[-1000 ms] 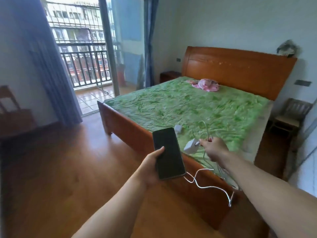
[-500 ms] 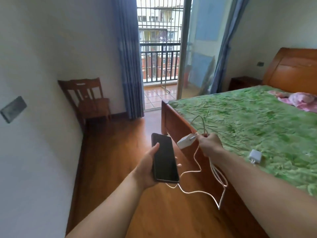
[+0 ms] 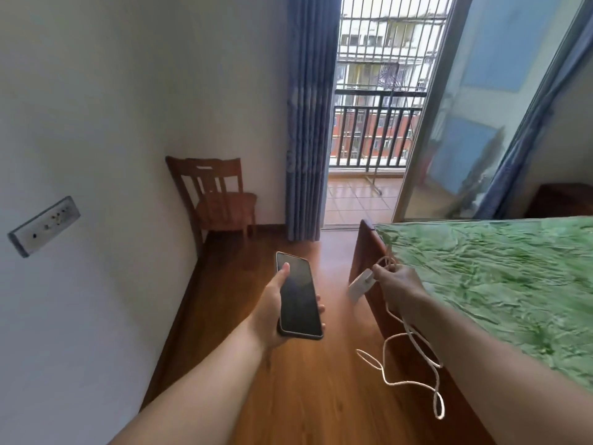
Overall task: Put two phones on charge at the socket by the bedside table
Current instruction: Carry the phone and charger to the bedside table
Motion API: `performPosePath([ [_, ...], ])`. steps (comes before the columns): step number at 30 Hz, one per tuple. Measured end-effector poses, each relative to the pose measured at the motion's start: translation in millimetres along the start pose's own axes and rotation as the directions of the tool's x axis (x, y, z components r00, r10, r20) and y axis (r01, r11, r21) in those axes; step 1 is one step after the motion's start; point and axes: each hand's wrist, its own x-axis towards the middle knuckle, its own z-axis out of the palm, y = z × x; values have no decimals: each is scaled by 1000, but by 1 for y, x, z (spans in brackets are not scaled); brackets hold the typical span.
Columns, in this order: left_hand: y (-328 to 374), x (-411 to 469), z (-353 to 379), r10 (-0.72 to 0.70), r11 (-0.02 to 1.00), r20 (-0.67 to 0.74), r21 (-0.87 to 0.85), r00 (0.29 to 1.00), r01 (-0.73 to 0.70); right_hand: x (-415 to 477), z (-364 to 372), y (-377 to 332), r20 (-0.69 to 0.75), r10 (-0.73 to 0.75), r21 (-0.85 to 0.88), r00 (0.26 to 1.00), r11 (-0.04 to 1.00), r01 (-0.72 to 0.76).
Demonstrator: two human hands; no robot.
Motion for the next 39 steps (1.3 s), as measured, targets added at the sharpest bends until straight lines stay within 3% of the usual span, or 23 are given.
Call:
performPosePath([
  [3,37,50,-9,16,1000,-53,-21,998,-17,56,20,-20,-2,-8,-17,1000,1000,8],
  [13,201,279,-61,-89,996,48,-11,995,90,292,115,-86,-44,60,-92,997,994,-64],
  [20,330,393,-69,-56,997,57,50,997,53,434,151,-160,-6,53,-42,999,998,-53],
  [27,397,520,-64,-41,994,107,-95,993,51,577,174,-190,36,90,-62,995,994,-88],
  [35,481,719,-59,-143,988,70,66,987,138,800,212,-189,83,163,12,983,986,-165],
  [39,522,813,-28,-188,979,72,92,979,181,882,184,-205,48,179,9,983,984,-180],
])
